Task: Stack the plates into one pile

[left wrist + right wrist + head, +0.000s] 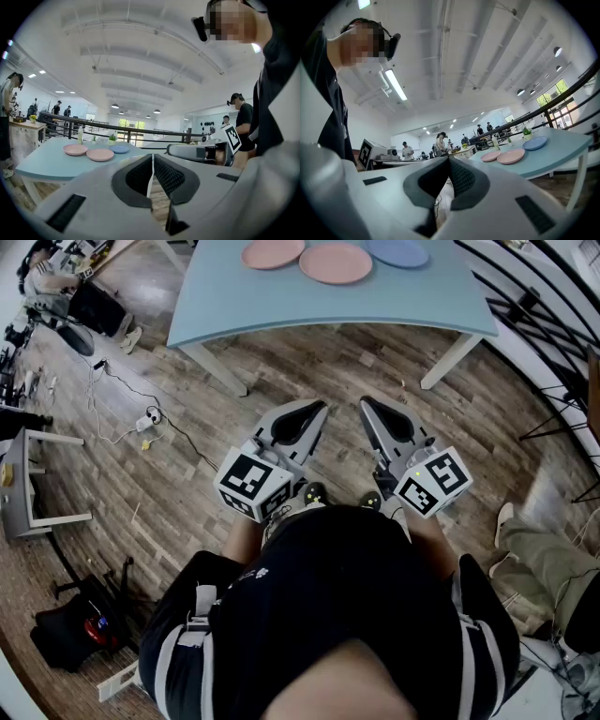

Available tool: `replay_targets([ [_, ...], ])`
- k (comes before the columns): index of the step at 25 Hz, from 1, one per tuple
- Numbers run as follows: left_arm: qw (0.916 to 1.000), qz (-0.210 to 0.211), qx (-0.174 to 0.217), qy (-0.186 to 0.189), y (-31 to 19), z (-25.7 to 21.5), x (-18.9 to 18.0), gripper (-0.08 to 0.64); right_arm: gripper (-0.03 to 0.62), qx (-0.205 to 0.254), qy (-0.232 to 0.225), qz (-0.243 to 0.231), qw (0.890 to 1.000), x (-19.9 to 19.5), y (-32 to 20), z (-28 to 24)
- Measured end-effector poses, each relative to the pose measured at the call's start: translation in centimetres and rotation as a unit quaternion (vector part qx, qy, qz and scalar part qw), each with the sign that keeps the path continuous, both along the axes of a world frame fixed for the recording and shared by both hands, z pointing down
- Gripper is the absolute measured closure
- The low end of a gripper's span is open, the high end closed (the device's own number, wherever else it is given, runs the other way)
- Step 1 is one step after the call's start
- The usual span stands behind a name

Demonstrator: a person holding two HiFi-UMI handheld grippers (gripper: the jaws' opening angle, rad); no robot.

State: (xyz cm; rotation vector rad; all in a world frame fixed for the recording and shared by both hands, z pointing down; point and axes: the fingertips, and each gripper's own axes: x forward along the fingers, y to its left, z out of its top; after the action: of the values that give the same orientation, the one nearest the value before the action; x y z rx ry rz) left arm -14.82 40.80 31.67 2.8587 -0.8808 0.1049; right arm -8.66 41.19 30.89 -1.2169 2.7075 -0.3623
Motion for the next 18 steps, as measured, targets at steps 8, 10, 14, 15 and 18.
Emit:
replay_targets([
  [8, 1.0, -0.001, 0.003, -0.003, 1.1, -0.3, 0.2, 0.538, 0.591, -0.001, -0.007, 0.008, 1.0, 0.6, 1.1, -0.3],
  [10, 1.0, -0.001, 0.002, 0.0, 1.2, -0.4, 0.5, 0.538, 0.591, 0.0, -0.007, 0.009, 1.0, 0.9, 1.3, -0.3],
  [14, 1.0, 0.001, -0.002, 0.001, 1.3, -0.3, 1.2, 0.538, 0.591, -0.002, -0.014, 0.011, 1.0, 1.7, 1.4, -0.2],
  [15, 1.0, 0.002, -0.004, 0.002, 1.4, -0.3, 1.3, 0.538, 0.591, -0.003, -0.015, 0.013, 1.0, 1.9, 1.4, -0.1],
  [18, 0.9999, 0.003, -0.008, 0.007, 1.6, -0.2, 1.6, 0.537, 0.591, -0.006, -0.014, 0.02, 1.0, 2.3, 1.6, 0.1],
])
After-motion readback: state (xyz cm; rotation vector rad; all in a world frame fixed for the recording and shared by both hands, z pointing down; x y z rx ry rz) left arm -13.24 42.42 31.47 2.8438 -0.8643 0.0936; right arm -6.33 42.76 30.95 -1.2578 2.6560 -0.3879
